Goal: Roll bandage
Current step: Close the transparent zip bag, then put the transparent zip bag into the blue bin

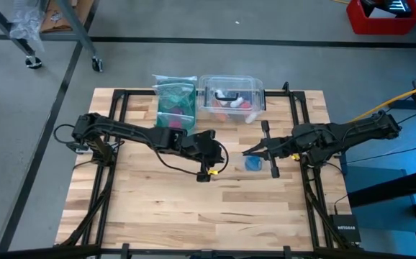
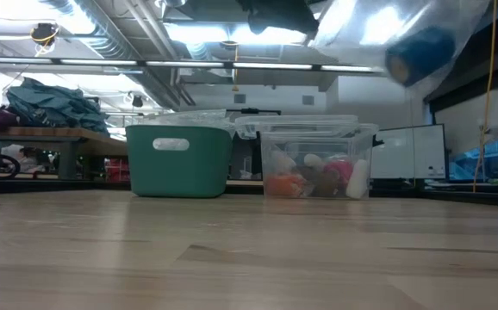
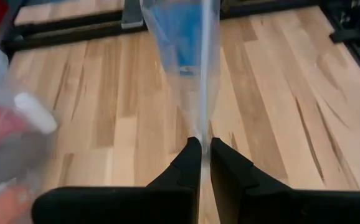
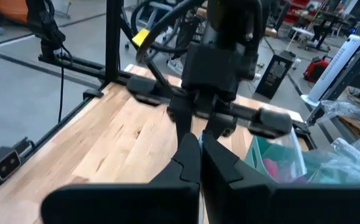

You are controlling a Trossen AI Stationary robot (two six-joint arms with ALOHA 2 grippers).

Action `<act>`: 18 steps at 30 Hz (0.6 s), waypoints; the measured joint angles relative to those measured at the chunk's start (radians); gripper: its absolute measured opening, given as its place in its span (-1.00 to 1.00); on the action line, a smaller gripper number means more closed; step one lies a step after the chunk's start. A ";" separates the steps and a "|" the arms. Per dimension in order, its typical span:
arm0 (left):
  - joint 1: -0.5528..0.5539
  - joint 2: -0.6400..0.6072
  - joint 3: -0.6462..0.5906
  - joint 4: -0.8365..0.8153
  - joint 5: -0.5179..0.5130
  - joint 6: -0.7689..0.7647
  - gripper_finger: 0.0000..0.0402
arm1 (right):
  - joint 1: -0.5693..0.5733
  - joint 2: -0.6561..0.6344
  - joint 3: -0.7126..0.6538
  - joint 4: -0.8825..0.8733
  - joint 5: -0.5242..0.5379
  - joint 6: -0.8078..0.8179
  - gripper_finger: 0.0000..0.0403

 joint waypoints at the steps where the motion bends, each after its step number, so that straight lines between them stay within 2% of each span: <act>1: 0.000 0.001 -0.001 0.021 0.000 0.005 -0.93 | 0.000 -0.001 0.001 0.005 0.000 0.000 -1.00; 6: 0.000 0.002 -0.001 0.126 0.001 0.037 -0.82 | 0.000 -0.002 0.002 0.002 -0.001 0.000 -1.00; 14: -0.012 0.001 -0.001 0.191 0.001 0.021 -0.28 | 0.000 -0.001 0.002 -0.002 -0.001 0.000 -1.00; 18: -0.032 0.001 -0.001 0.191 0.001 0.027 -0.08 | 0.000 0.000 0.001 -0.005 0.000 0.000 -1.00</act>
